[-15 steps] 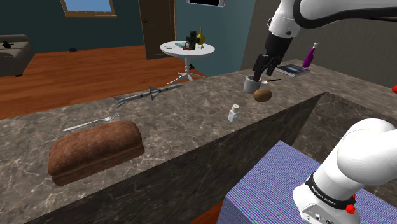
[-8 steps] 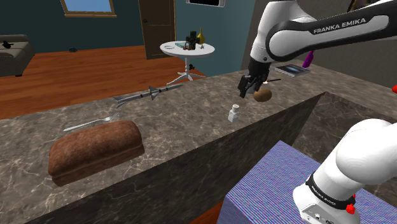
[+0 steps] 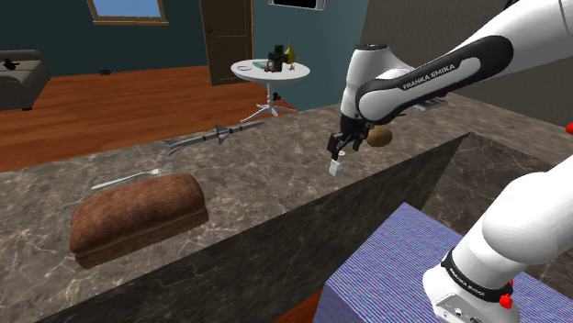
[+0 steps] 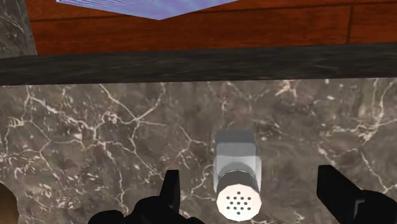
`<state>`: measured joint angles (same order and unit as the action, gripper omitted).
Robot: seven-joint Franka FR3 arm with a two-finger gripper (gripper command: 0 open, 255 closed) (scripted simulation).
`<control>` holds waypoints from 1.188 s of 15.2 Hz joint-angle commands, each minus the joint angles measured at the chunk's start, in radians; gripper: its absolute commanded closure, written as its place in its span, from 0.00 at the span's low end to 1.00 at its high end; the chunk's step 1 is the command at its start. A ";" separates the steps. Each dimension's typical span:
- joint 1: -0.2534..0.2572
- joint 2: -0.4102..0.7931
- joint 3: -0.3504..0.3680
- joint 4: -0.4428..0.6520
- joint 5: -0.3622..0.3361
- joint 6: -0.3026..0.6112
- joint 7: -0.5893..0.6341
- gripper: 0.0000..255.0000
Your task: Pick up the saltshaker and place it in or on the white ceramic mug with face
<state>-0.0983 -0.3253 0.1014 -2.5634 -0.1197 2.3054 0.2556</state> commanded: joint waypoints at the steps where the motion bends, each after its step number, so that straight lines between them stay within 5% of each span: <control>1: -0.007 0.042 0.002 0.004 -0.012 0.036 0.013 0.00; 7: -0.020 0.113 0.001 -0.027 -0.037 0.137 0.029 0.00; 15: -0.020 0.113 0.001 -0.027 -0.037 0.137 0.029 0.00; 16: -0.020 0.113 0.001 -0.027 -0.037 0.137 0.029 1.00; 18: -0.020 0.113 0.001 -0.027 -0.037 0.137 0.029 1.00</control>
<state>-0.1179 -0.2130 0.1030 -2.5899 -0.1569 2.4427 0.2850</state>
